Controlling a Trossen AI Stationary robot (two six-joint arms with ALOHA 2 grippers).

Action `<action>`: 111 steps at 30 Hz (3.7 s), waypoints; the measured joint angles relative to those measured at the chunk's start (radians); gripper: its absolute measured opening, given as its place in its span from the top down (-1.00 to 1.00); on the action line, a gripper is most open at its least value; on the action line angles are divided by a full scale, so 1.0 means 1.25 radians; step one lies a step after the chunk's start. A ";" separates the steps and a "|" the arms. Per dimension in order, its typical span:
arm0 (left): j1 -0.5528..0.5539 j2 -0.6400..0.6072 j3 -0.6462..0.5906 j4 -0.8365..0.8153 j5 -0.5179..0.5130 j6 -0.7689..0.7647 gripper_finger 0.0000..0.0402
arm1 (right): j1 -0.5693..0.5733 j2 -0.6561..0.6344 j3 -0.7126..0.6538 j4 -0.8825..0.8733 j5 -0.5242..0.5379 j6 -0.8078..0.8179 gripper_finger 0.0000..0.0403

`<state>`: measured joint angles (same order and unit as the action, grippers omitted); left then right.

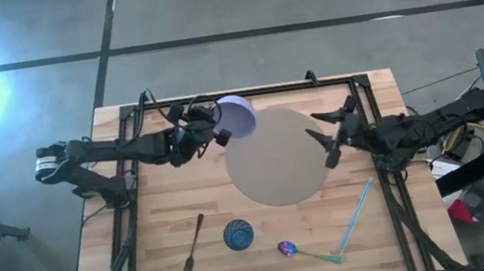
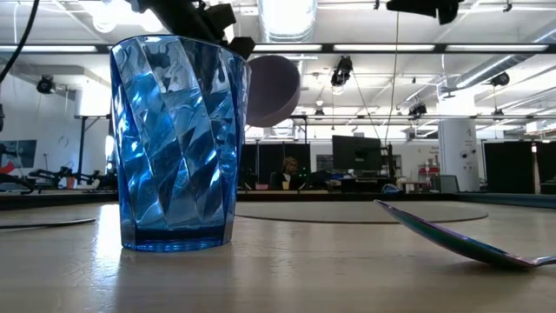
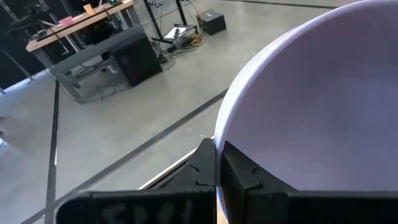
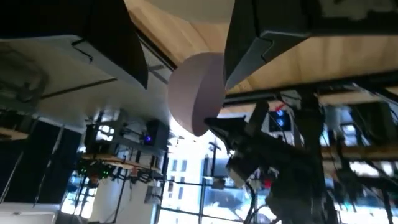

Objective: Pick & Place Utensil
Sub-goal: Put the purple bowl on the placemat

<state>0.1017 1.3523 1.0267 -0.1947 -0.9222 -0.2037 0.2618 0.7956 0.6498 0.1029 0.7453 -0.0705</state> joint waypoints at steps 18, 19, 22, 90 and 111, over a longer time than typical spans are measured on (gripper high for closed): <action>-0.004 0.003 0.000 0.008 -0.038 0.025 1.00 | -0.002 0.356 0.158 0.005 0.174 -0.145 -0.07; -0.004 0.003 0.000 0.008 -0.038 0.025 1.00 | -0.004 0.376 0.171 0.005 0.184 -0.149 -0.07; -0.004 0.003 0.000 0.007 -0.039 0.025 1.00 | -0.015 0.436 0.214 0.005 0.206 -0.159 -0.07; -0.067 0.003 -0.001 0.089 -0.011 0.136 0.87 | -0.233 0.648 0.415 -0.131 0.096 0.133 0.96; -0.065 0.003 0.008 0.098 0.100 0.185 0.21 | -0.229 0.626 0.415 -0.259 0.073 0.136 0.96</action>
<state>0.0204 1.3556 1.0369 -0.0723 -0.7975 0.0279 -0.0240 1.5777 1.1687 -0.2204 0.8369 0.0990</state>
